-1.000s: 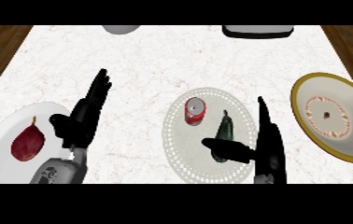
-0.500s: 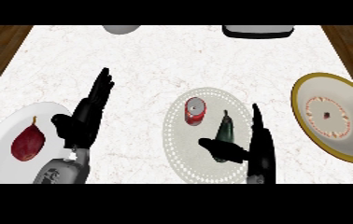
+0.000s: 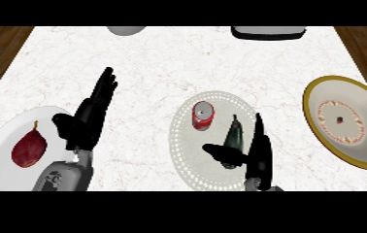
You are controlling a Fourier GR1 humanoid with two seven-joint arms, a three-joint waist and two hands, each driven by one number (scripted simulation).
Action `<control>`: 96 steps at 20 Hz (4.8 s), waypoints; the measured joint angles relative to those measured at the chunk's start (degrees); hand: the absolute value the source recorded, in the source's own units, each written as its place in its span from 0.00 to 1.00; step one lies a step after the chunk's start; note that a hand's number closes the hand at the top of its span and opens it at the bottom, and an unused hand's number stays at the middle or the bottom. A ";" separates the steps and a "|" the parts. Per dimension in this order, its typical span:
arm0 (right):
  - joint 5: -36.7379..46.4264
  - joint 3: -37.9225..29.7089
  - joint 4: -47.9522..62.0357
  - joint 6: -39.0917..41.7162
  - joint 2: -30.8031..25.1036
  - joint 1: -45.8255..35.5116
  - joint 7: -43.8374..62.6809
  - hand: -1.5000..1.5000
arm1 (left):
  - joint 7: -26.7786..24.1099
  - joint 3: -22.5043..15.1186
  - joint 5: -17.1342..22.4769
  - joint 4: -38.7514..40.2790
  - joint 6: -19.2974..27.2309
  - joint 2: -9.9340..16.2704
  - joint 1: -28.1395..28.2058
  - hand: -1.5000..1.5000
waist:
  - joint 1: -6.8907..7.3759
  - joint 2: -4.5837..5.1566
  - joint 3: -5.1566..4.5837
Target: Pick the eggplant from the placemat and place it in the bowl
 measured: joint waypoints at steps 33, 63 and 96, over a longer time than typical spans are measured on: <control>-14.73 19.39 -16.76 26.91 -25.32 9.55 -46.82 1.00 | -0.50 2.99 -1.78 -0.24 -1.95 -1.50 2.70 0.50 | -2.09 -1.01 0.23; -44.04 -42.99 -46.41 34.01 -52.92 35.42 -67.08 1.00 | 0.06 3.08 -2.54 -0.86 -2.84 -2.18 2.07 0.50 | -0.85 -0.09 -0.07; -19.10 -26.73 34.84 43.91 -46.46 -15.03 -84.00 0.00 | 0.56 3.67 -3.91 0.32 -4.74 -4.33 -0.86 0.50 | 1.44 0.40 0.10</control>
